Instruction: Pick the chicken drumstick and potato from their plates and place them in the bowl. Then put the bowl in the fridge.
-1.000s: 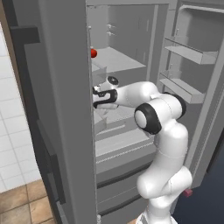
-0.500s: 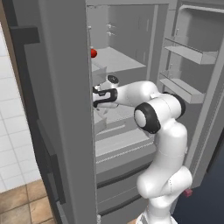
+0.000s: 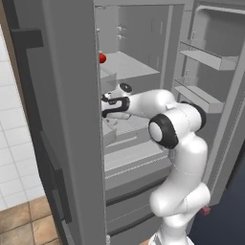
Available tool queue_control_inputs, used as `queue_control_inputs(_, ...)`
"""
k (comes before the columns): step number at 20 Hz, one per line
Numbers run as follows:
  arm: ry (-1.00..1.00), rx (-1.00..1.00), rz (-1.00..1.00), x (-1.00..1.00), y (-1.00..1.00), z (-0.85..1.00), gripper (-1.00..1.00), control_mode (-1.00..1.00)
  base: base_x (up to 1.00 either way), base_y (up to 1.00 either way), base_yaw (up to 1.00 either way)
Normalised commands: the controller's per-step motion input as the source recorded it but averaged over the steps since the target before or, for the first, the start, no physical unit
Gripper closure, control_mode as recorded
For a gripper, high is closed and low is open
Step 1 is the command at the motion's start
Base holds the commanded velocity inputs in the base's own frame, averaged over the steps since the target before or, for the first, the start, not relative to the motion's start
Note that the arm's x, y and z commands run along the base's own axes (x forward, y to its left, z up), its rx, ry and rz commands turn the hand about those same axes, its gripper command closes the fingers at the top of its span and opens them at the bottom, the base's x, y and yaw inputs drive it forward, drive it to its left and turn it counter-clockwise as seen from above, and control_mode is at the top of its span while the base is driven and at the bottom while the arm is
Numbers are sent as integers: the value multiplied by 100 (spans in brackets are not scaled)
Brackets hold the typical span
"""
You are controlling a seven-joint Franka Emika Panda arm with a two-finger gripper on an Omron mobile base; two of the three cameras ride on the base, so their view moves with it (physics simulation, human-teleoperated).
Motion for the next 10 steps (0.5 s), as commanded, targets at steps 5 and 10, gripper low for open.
queue_control_inputs(5,0,4,0,-28,-15,15,-100,-100,0,0,0)
queue_control_inputs(10,0,3,0,-37,-19,13,-100,-100,0,0,0)
